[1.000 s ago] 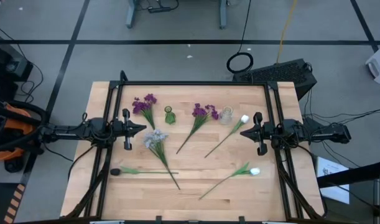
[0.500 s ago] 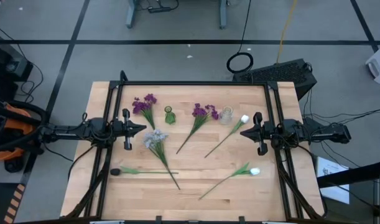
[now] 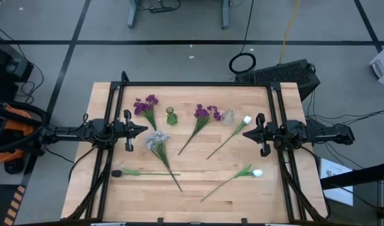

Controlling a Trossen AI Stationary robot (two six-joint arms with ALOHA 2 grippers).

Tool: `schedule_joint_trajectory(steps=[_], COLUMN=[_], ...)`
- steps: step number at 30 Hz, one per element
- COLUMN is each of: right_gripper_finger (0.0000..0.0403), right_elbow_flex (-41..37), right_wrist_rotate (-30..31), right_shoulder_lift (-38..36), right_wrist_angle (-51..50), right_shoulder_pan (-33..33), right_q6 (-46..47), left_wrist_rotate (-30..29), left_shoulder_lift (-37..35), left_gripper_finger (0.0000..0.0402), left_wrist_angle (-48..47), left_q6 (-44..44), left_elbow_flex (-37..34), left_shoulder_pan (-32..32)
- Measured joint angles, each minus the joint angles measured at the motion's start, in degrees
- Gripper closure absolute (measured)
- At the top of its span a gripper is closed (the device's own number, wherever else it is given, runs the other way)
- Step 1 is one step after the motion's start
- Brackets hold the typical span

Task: Sort flowers into vase by color
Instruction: Move the white flowers to the right of the table

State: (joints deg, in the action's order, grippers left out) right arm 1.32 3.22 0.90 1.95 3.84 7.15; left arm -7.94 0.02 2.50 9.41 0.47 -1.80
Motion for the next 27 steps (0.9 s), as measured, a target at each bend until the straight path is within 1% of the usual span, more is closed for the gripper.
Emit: schedule_joint_trajectory(steps=[7, 12, 19, 27], right_gripper_finger=[0.0403, 0.0403, 0.0403, 0.0403], right_elbow_flex=[4.9, 10.5, 20.2, 37.9], right_wrist_rotate=[0.0, 0.0, 0.1, 1.4], right_shoulder_lift=[0.7, 3.8, 12.1, 24.7], right_wrist_angle=[-0.6, -4.4, -6.0, -15.7], right_shoulder_pan=[0.0, 0.0, 0.0, 0.0], right_q6=[0.4, -0.2, -0.1, -0.4], left_wrist_rotate=[0.0, 0.0, 0.0, 0.0], left_shoulder_lift=[0.0, 0.0, 0.0, 0.0], left_gripper_finger=[0.0398, 0.0398, 0.0398, 0.0398], left_wrist_angle=[0.0, 0.0, 0.0, 0.0], left_q6=[0.0, 0.0, 0.0, 0.0], left_elbow_flex=[0.0, 0.0, 0.0, 0.0], left_shoulder_pan=[0.0, 0.0, 0.0, 0.0])
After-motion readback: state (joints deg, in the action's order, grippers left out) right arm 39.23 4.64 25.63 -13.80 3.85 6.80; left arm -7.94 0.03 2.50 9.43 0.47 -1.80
